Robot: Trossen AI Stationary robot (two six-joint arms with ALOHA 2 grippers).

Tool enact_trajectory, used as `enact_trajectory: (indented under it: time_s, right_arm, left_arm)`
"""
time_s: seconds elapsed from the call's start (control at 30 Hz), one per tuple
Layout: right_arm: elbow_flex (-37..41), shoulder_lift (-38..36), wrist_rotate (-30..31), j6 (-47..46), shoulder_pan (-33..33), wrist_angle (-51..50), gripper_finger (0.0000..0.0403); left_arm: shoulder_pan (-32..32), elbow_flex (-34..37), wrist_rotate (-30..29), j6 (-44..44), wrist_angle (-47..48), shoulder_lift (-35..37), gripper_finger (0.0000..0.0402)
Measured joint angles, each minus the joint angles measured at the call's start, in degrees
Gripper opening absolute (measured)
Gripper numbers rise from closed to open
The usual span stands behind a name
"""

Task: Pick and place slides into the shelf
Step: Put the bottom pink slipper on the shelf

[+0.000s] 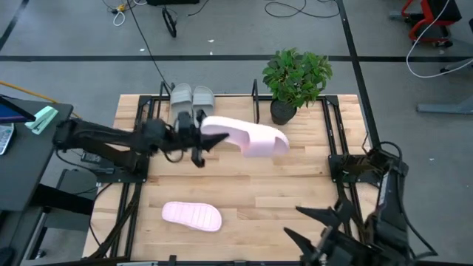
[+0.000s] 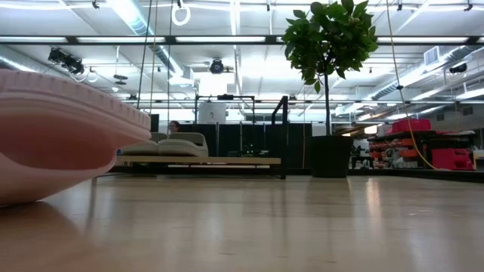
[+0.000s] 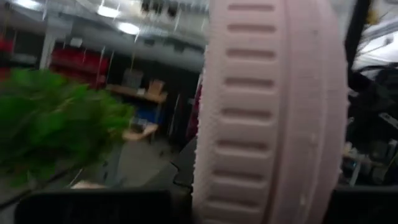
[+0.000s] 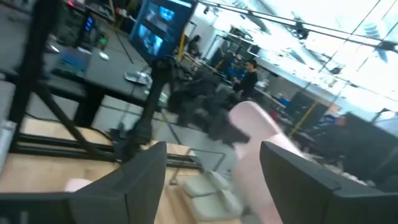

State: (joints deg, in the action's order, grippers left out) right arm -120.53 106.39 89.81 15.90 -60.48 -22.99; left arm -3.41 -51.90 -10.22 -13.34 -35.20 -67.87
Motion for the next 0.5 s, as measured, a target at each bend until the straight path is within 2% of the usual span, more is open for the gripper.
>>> enact_trajectory:
  time_s: [0.13, 0.23, 0.33, 0.5]
  right_arm:
    - [0.0, 0.0, 0.1, -6.5, -1.7, -6.9, 0.0257]
    - [0.0, 0.0, -1.5, -14.3, -1.6, -15.8, 0.0253]
    - [0.0, 0.0, -7.2, -24.4, -0.3, -25.4, 0.0251]
    - [0.0, 0.7, -16.5, -42.2, 3.2, -40.0, 0.0251]
  left_arm:
    - [6.7, -5.7, 8.0, -4.5, 22.1, 5.6, 0.008]
    - [10.4, -12.7, 11.9, -5.6, 39.1, 6.2, 0.0083]
    - [12.7, -20.2, 14.8, -4.6, 54.8, 5.3, 0.0077]
    - [17.0, -28.8, 18.9, -3.5, 71.9, 1.1, 0.0077]
